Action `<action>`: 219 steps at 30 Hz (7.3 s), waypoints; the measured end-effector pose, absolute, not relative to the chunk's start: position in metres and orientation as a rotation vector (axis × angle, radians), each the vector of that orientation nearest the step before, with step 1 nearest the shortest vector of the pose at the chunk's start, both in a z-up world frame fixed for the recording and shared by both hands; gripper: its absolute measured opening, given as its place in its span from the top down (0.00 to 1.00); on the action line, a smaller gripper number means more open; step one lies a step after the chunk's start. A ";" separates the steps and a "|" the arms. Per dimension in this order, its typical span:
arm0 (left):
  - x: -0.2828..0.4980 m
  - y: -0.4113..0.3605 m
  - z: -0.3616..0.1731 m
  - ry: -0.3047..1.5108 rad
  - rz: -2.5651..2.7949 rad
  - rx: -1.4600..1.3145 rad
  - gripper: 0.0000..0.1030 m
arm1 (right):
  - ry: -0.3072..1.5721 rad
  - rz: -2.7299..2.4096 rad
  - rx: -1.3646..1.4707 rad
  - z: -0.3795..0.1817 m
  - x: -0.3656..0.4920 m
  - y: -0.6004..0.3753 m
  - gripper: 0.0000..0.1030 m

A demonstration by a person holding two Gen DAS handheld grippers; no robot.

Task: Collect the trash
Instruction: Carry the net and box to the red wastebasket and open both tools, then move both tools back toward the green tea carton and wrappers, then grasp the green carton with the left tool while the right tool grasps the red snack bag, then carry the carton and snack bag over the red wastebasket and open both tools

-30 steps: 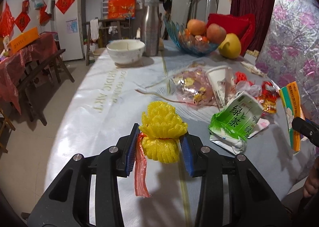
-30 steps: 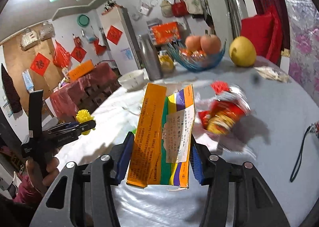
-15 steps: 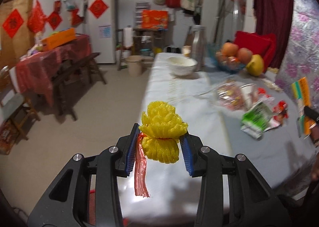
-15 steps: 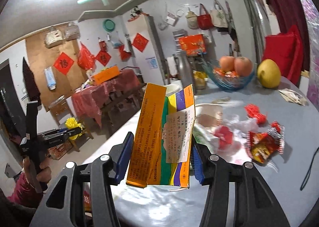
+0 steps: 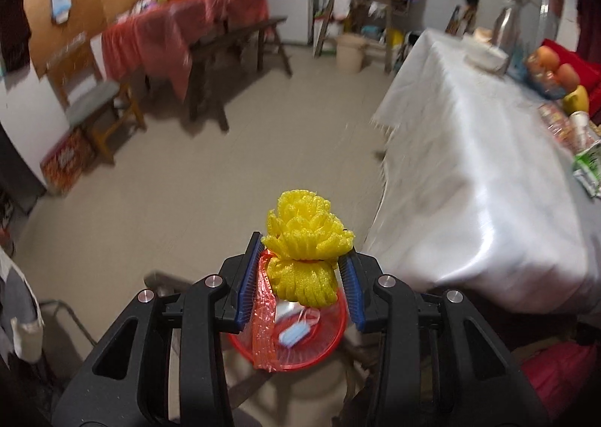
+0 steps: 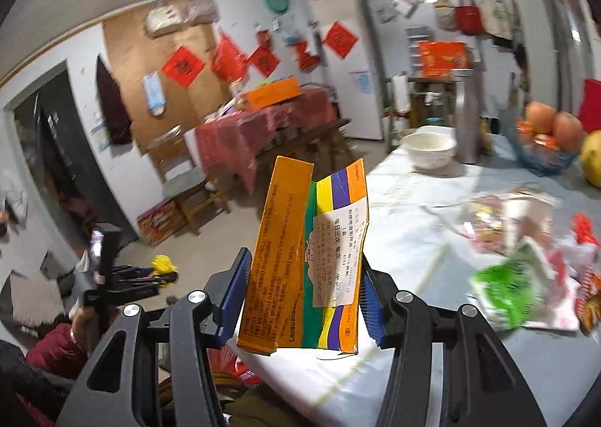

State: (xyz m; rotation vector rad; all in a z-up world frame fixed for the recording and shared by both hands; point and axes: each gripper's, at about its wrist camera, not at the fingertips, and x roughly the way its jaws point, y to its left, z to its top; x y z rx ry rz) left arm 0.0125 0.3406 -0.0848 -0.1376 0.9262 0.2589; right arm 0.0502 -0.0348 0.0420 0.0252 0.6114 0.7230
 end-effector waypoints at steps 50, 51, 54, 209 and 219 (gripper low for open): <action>-0.036 0.396 -0.034 0.768 0.465 -0.137 0.07 | 0.822 1.005 -0.247 -0.008 0.026 0.166 0.25; -0.035 0.390 -0.033 0.763 0.458 -0.126 0.07 | 0.813 0.993 -0.239 -0.005 0.027 0.160 0.24; -0.031 0.374 -0.028 0.751 0.436 -0.097 0.07 | 0.790 0.962 -0.222 -0.001 0.031 0.143 0.22; 0.040 0.224 0.030 0.571 0.187 0.026 0.26 | 0.549 0.581 0.158 0.030 0.082 -0.103 0.52; 0.017 0.312 -0.042 0.769 0.297 -0.062 0.29 | 0.632 0.686 0.054 0.026 0.072 -0.021 0.52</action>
